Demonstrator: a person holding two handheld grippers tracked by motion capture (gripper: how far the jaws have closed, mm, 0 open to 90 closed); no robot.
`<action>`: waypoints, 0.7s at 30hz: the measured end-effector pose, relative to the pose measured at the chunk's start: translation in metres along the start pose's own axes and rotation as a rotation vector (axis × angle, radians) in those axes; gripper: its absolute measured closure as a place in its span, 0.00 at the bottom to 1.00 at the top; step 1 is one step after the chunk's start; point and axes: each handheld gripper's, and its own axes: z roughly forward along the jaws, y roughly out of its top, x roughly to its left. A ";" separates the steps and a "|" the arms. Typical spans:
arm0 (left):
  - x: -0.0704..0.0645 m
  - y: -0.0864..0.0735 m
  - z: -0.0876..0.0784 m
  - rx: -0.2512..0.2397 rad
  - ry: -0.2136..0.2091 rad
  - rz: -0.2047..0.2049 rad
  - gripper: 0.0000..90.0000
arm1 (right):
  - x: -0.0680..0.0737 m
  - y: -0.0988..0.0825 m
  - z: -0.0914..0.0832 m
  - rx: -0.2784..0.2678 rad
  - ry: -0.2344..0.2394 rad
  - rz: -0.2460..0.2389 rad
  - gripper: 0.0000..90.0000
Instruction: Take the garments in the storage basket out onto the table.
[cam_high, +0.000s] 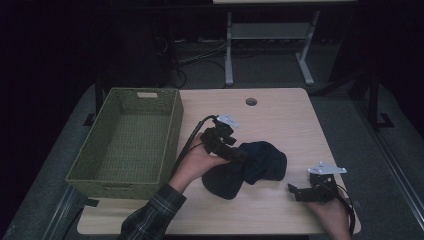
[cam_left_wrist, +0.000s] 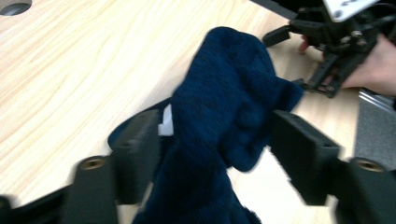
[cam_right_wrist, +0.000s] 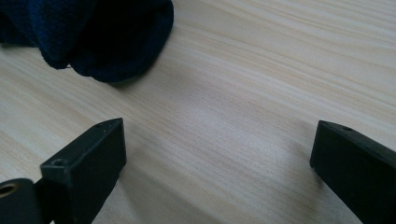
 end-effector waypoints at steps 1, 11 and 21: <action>-0.001 -0.002 -0.003 -0.004 0.004 -0.002 0.45 | 0.000 0.000 0.000 0.000 0.000 0.000 0.04; -0.005 -0.025 -0.017 0.001 -0.018 -0.023 0.87 | 0.000 0.000 0.000 -0.001 0.000 0.000 0.04; -0.014 -0.053 -0.006 0.042 -0.042 -0.026 1.00 | 0.000 0.000 0.000 -0.002 -0.001 -0.002 0.04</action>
